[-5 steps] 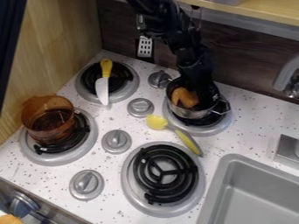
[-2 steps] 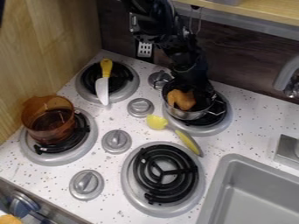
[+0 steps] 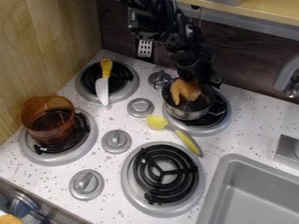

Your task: Get the chicken wings and put it in the pot on the bottom left of the burner

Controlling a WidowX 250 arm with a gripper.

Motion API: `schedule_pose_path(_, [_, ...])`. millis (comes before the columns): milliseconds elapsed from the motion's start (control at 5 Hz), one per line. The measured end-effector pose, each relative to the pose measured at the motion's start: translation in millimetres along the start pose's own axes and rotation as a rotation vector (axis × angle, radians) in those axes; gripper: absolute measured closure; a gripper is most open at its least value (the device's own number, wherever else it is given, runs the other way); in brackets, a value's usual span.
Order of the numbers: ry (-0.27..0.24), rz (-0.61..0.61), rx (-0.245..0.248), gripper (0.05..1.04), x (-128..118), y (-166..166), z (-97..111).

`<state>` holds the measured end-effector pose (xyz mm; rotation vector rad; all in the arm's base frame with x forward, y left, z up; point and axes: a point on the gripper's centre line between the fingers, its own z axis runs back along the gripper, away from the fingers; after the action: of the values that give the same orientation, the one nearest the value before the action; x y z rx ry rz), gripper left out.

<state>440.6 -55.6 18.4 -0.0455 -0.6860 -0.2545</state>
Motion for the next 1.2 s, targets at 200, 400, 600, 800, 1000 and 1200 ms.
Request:
schedule_pose_path(200, [-0.071, 0.024, 0.044, 0.542, 2.3, 1.8, 7.7])
schedule_pose_path(400, [-0.094, 0.035, 0.061, 0.542, 8.1, 4.3, 18.6])
schedule_pose_path(600, [-0.084, 0.028, 0.076, 0.542, 2.1, 10.6, 27.3])
schedule_pose_path(800, [-0.102, 0.240, 0.125, 0.542, -1.9, 21.4, 46.0])
schedule_pose_path(1000, [-0.063, 0.076, 0.172, 0.542, -20.0, 32.0, 59.9])
schedule_pose_path(1200, [-0.040, 0.090, 0.208, 0.542, -35.4, 43.6, 74.4])
